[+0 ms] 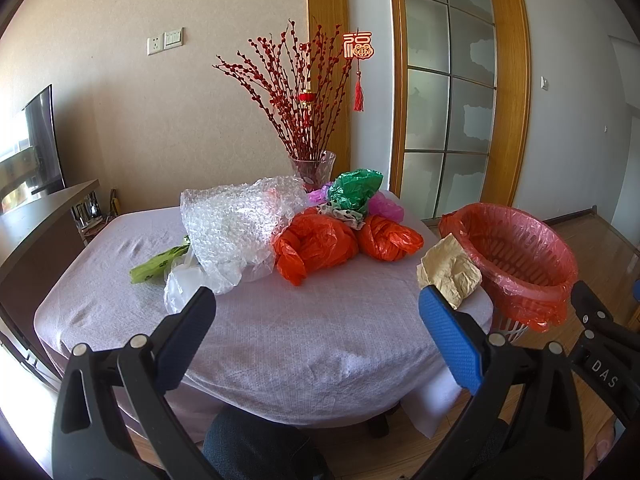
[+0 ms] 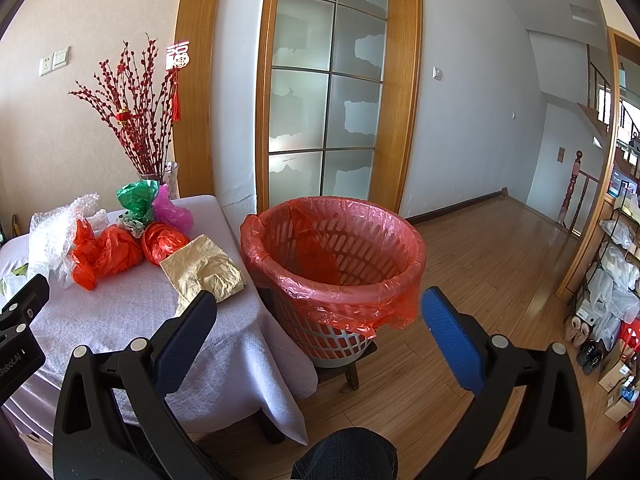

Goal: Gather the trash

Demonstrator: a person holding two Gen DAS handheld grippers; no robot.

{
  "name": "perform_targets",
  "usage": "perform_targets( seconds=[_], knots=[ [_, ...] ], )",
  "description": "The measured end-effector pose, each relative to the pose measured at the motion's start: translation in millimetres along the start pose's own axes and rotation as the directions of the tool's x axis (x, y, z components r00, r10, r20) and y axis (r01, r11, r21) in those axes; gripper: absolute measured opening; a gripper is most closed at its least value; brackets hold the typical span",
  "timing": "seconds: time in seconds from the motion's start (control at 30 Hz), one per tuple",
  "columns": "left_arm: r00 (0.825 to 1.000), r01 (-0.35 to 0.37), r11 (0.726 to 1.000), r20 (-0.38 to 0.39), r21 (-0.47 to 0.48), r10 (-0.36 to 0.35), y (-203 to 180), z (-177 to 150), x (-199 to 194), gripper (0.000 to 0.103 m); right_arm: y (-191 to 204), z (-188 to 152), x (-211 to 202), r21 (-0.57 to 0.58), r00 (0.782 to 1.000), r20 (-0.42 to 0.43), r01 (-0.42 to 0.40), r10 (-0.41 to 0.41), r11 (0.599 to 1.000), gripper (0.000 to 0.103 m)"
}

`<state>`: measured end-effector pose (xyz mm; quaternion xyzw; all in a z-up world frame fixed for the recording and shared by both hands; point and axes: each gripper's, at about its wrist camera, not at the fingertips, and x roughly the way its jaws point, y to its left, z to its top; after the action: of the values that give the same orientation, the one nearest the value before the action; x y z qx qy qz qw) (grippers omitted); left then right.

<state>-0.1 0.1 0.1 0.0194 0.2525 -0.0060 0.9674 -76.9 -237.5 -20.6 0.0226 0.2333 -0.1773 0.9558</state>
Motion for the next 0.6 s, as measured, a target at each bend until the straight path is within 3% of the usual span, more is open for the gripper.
perform_targets(
  seconds=[0.6],
  knots=[
    [1.000,0.001,1.000,-0.002,0.001,-0.001,-0.1,0.0,0.1,0.099,1.4,0.1,0.8,-0.001,1.000,-0.001,-0.001,0.001,1.000,0.101]
  ],
)
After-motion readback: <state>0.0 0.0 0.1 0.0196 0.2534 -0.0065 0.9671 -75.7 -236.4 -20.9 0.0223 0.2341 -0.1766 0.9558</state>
